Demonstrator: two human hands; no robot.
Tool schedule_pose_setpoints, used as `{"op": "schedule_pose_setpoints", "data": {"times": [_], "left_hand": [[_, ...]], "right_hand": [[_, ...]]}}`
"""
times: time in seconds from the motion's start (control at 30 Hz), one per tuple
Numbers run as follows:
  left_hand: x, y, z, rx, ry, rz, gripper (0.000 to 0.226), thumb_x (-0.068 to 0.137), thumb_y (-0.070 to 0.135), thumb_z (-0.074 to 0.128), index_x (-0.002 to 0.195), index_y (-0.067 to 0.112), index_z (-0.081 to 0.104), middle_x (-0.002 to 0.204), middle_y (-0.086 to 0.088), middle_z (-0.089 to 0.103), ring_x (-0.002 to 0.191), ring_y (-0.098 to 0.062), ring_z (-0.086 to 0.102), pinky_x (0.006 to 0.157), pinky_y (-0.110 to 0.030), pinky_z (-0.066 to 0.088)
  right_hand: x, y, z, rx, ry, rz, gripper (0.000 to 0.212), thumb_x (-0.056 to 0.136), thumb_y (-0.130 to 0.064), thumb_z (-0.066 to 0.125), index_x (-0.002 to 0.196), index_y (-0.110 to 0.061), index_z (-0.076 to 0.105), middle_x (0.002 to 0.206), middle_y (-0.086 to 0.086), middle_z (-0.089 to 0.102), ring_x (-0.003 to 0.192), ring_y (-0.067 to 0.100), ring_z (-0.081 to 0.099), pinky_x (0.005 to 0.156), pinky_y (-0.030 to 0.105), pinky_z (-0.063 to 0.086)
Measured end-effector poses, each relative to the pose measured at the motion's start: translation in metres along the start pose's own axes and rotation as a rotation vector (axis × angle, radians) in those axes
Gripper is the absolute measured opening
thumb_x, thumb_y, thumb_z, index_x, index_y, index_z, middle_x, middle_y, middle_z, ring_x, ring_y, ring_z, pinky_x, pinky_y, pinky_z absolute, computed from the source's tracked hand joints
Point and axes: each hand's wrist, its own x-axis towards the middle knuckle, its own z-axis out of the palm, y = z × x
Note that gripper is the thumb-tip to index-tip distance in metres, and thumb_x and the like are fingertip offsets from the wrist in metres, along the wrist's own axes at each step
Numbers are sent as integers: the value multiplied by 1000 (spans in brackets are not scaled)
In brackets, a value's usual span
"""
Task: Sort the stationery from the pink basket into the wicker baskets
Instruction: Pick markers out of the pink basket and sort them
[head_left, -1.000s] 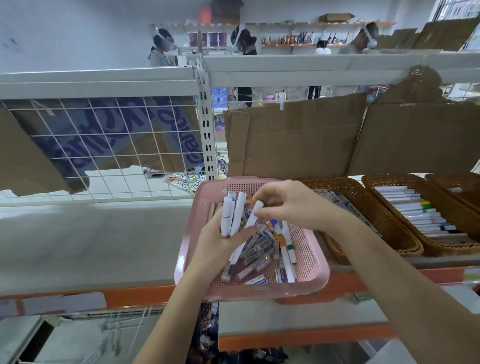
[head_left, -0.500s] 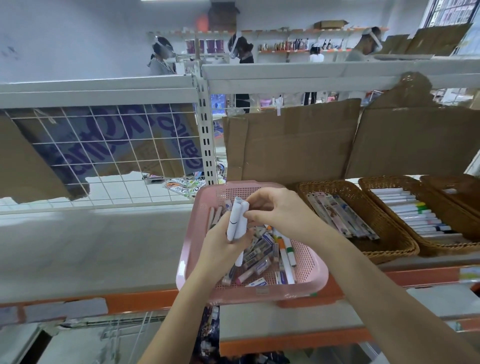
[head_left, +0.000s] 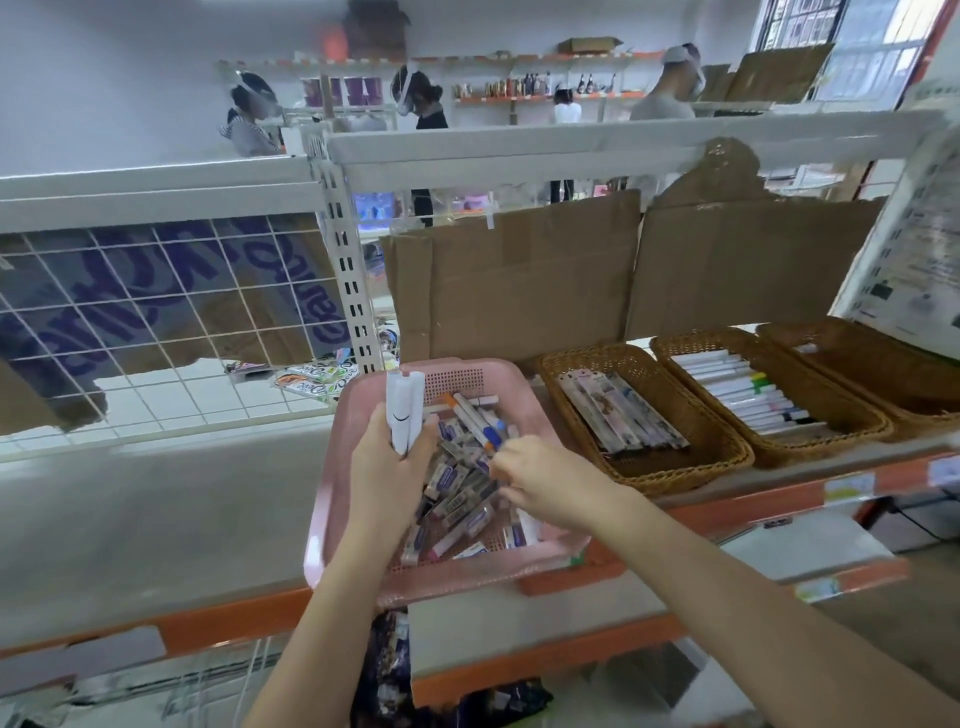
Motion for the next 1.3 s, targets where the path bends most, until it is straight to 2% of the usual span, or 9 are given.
{"op": "schedule_pose_setpoints", "data": {"times": [0.07,0.17,0.3,0.5,0.63,0.77,1.07,1.23,1.3], "left_hand": [[-1,11,10,2,30,31,14,91,27,60,87,16,53,65,3,52,55,-9,42,51,-21,35],[-7,32,35,19,76,72,22,91,24,62,77,21,45,60,7,46,51,-6,41,48,-14,33],[-19,58,85,-33,83,46,24,91,22,60,74,27,44,61,7,47,49,0,44,48,-14,37],[-42,102,178,-105,113,112,21,92,29,59,78,23,45,64,5,42,51,-1,39,47,-11,33],[-53,122,236,-149,104,75,22,91,29,60,76,23,44,63,7,43,52,0,41,47,-11,35],[-57,131,288,-139,37,56,24,92,30,58,75,27,42,61,8,44,49,-2,42,45,-15,35],[-42,125,383,-208,-80,33,19,93,28,58,78,28,46,56,14,47,47,0,39,42,-13,31],[-39,114,416,-181,-102,43,17,93,30,56,80,31,47,59,23,52,47,2,40,43,-11,31],[-39,110,425,-171,-82,48,18,93,31,56,78,30,46,57,18,50,46,1,40,43,-12,31]], "right_hand": [[-7,12,-6,-34,49,-8,21,95,-22,50,112,-10,57,113,3,54,107,18,49,90,31,43],[-22,40,-20,-45,106,3,20,96,-19,48,110,-10,58,109,4,54,105,19,48,80,24,34],[-54,91,-43,-40,134,73,24,96,-22,49,116,-13,59,117,4,55,111,20,50,92,32,42],[-117,180,-73,-37,152,165,25,96,-21,49,118,-11,58,117,4,56,107,19,53,87,30,44],[-151,235,-82,-35,156,221,24,97,-20,48,118,-12,58,120,5,56,110,20,52,84,28,40],[-171,284,-79,-5,113,285,27,98,-21,47,123,-14,55,126,4,52,115,19,49,90,31,43],[-183,370,-55,16,124,377,25,97,-21,48,118,-16,58,117,1,55,106,15,52,83,25,42],[-189,394,-28,81,135,360,27,99,-24,45,118,-12,59,113,3,58,104,16,53,85,26,44],[-191,400,-12,82,168,306,26,100,-24,42,111,-10,61,106,4,59,100,17,54,81,23,41]]}}
